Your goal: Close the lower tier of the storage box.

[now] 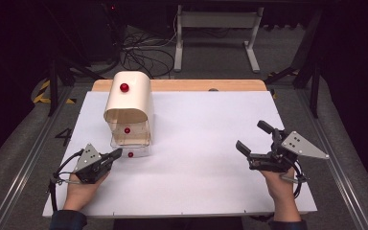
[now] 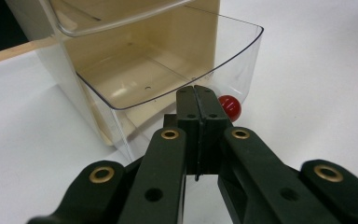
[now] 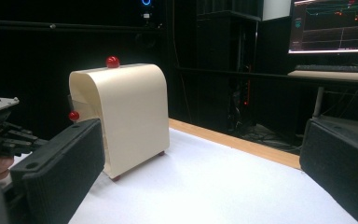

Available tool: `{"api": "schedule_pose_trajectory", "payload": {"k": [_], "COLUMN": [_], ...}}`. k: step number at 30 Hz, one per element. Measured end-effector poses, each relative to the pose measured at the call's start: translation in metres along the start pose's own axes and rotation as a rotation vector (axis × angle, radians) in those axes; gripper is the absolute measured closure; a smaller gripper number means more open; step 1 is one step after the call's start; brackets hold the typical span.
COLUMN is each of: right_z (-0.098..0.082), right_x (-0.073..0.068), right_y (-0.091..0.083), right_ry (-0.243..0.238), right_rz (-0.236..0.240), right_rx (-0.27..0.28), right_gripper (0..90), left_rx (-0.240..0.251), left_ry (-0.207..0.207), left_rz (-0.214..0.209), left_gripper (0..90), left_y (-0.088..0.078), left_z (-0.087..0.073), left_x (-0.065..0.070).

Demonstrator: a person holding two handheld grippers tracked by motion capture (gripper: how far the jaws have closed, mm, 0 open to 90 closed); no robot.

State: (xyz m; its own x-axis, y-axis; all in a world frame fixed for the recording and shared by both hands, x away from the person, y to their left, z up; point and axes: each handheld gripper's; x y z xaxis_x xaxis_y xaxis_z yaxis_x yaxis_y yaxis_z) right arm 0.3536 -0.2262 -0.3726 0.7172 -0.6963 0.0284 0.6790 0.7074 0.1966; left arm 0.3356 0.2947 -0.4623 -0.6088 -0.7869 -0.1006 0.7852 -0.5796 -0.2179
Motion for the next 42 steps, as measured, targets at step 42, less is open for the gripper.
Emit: {"api": "schedule_pose_trajectory", "payload": {"k": [42], "right_z": [-0.001], "right_x": [-0.003], "right_y": [0.002], "right_ry": [-0.021], "right_rz": [0.012], "right_rx": [-0.005], "right_gripper": [0.5], "left_rx": [0.035], "left_ry": [-0.049], "left_rz": [0.087], "left_gripper": [89.4], "left_y": [0.019], "left_z": [-0.001], "left_x": [-0.004]}}
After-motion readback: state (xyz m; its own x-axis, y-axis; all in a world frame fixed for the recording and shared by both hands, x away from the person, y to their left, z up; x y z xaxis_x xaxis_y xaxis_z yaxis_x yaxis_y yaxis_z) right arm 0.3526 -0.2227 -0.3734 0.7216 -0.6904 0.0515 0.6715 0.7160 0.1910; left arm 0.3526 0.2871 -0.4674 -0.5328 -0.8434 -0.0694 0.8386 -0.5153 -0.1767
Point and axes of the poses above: each handheld gripper's, and its own axes: y roughly forward along the jaws, z roughly out of its top, x roughly to its right, and after that the axes turned 9 degrees about x, right-handed
